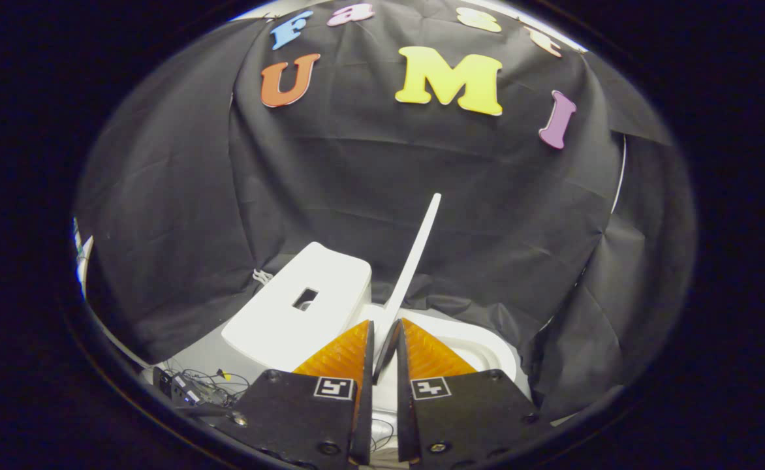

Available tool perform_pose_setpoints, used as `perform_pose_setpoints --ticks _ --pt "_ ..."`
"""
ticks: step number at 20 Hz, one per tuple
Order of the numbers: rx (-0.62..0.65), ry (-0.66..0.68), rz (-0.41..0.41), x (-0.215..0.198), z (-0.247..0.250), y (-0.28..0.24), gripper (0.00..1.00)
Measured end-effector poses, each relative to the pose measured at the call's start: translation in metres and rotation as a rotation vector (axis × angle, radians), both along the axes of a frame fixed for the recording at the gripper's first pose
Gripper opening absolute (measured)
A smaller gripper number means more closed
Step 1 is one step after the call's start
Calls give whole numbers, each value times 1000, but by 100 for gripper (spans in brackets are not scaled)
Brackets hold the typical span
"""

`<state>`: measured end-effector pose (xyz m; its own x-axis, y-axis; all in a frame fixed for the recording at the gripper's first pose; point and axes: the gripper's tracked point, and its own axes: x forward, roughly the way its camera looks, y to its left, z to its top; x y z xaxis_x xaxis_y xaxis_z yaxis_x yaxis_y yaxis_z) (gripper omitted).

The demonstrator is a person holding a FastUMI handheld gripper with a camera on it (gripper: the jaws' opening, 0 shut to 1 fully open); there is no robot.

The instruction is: Open the toilet lid.

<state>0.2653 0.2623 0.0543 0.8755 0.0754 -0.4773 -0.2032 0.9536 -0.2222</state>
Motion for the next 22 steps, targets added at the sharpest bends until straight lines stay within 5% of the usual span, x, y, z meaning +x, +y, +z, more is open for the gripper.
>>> perform_pose_setpoints --ticks 22 --pt "-239 -71 122 4 -36 138 19"
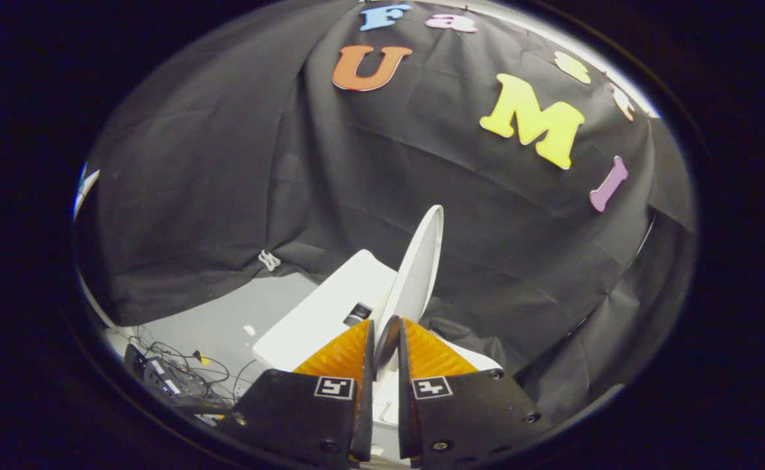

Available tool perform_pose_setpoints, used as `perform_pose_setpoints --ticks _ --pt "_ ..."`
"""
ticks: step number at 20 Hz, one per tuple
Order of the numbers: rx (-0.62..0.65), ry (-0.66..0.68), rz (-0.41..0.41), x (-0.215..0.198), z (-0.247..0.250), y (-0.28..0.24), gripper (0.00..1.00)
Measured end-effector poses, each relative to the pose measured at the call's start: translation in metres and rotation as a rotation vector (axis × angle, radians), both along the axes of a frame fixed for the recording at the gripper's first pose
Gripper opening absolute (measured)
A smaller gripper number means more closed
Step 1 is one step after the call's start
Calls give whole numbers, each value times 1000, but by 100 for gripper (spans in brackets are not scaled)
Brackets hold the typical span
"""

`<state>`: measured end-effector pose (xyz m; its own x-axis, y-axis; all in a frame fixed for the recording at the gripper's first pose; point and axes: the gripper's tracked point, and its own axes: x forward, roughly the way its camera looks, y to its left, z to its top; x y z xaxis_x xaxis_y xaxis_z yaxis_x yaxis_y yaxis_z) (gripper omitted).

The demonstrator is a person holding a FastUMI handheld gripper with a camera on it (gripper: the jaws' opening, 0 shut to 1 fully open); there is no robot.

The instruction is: Open the toilet lid.

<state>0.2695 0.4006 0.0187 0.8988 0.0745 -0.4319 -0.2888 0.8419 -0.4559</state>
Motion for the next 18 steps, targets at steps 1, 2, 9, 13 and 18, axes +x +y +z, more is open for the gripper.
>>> perform_pose_setpoints --ticks 1,2,9,13,18 --pt "-19 -11 5 0 0 1 19" --pt "-48 -28 8 1 0 -1 19" --pt "-11 18 52 -8 -2 -12 27" --pt "26 10 131 -30 13 -18 42" --pt "86 -65 174 -66 38 -42 62"
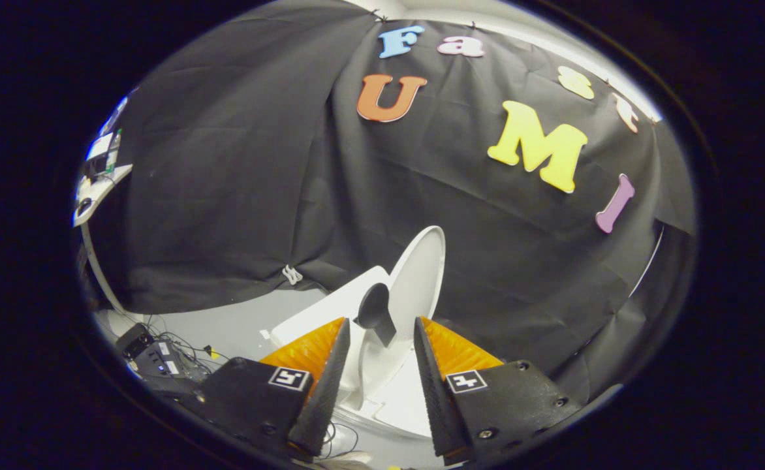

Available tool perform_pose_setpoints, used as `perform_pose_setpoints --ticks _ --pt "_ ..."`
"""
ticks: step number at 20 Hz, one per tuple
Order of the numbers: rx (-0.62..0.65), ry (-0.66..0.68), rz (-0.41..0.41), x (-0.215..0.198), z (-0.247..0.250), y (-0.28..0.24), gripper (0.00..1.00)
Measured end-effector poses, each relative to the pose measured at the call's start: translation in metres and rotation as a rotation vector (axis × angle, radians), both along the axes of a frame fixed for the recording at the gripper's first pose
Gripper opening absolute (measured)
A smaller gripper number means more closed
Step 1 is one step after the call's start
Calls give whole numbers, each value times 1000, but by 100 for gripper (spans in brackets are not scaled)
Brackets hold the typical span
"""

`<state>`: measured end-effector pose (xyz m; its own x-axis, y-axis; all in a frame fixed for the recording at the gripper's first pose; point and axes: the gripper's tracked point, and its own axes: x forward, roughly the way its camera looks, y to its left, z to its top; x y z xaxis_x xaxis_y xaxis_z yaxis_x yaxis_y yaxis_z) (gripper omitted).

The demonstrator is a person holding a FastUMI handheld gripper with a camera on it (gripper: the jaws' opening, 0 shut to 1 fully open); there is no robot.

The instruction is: Open the toilet lid.

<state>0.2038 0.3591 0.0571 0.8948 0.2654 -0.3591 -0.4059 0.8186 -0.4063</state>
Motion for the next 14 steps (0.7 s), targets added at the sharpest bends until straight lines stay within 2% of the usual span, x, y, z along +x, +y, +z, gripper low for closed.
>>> perform_pose_setpoints --ticks 4,8,14 --pt "109 17 -34 -28 2 -47 65" --pt "137 -33 -107 -48 -1 -123 67" --pt "290 -63 -206 -98 -3 -232 75"
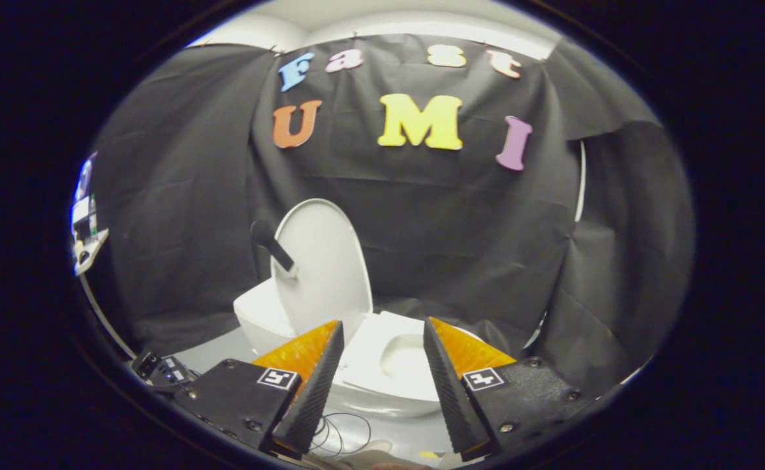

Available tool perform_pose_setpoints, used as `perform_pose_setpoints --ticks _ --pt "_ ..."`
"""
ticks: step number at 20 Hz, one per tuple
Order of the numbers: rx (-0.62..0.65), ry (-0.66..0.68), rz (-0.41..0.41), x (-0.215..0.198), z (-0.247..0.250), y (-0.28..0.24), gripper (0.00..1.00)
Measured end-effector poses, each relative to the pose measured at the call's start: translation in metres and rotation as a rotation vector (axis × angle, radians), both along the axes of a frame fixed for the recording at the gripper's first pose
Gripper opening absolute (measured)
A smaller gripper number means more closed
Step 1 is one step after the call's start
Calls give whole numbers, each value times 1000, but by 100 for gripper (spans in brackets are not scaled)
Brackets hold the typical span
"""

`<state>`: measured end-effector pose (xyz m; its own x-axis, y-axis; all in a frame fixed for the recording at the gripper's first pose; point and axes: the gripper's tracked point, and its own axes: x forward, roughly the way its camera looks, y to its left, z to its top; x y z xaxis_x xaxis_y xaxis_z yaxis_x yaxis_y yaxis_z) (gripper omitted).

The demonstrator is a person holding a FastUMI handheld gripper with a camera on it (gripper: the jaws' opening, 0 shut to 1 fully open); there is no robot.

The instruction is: Open the toilet lid.

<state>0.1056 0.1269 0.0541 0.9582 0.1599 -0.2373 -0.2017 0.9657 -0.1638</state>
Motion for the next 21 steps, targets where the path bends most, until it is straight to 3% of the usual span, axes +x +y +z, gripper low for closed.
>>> perform_pose_setpoints --ticks 5,8,21 --pt "48 -82 -21 -58 6 -64 80" --pt "59 -105 -33 -81 7 -89 95" --pt "188 -169 -75 -155 -10 -150 95"
